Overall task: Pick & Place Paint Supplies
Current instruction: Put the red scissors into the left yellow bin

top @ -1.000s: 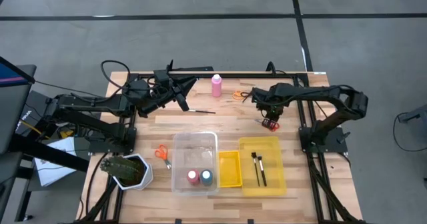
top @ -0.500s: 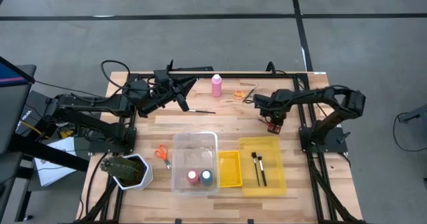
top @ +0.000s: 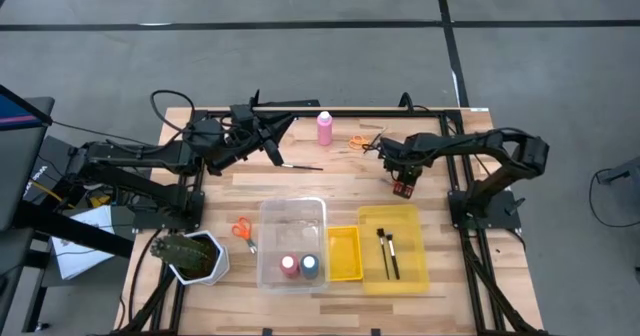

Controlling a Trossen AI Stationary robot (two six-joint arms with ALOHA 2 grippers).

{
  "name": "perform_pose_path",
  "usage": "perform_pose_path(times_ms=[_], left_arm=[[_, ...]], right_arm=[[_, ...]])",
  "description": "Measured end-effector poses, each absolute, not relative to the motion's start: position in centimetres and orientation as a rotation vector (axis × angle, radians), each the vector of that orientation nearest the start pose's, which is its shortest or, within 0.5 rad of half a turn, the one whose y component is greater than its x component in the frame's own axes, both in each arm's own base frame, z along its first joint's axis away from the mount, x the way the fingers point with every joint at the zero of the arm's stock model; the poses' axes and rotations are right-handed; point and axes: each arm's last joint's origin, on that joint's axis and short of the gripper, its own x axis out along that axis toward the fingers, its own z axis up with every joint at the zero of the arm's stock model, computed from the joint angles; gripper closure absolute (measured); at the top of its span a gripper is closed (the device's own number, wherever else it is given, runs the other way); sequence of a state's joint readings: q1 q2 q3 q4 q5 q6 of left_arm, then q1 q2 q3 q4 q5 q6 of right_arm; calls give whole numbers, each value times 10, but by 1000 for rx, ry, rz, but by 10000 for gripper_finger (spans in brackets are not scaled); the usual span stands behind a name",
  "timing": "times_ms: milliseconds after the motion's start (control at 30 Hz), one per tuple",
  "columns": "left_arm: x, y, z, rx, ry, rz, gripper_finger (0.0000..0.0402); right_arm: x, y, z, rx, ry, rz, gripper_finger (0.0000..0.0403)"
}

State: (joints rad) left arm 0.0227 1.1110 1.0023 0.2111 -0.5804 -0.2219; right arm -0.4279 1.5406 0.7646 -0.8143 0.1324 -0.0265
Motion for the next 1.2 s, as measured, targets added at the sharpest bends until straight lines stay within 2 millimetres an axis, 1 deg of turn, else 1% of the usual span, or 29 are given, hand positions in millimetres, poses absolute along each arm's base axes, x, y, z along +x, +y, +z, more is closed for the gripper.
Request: perform_pose_path(times_ms=[233, 333, 433, 533, 733, 800, 933, 1033, 1200], left_arm=[[244, 22, 383, -245, -173, 592, 339], [244, 21, 383, -246, -173, 592, 339], [244, 21, 383, -246, -173, 592, 339], [244, 21, 383, -246, -173, 592, 339], [244, 21, 383, -245, -172, 592, 339], [244, 21, 383, -245, -173, 592, 339], [244, 21, 383, -243, -172, 591, 339], [244, 21, 383, -242, -172, 591, 339], [244, 21, 383, -242, -172, 592, 339]], right_arm=[[209, -99, 129, 220, 1625, -408, 327], [209, -99, 125, 224, 1651, -403, 334], [210, -99, 124, 243, 1656, -418, 357], [209, -99, 124, 267, 1643, -439, 392], [207, -98, 136, 352, 1553, -544, 400], [204, -98, 143, 378, 1519, -587, 400], [198, -94, 157, 421, 1477, -630, 389], [194, -91, 166, 465, 1444, -618, 381], [193, -89, 172, 508, 1414, -599, 349]])
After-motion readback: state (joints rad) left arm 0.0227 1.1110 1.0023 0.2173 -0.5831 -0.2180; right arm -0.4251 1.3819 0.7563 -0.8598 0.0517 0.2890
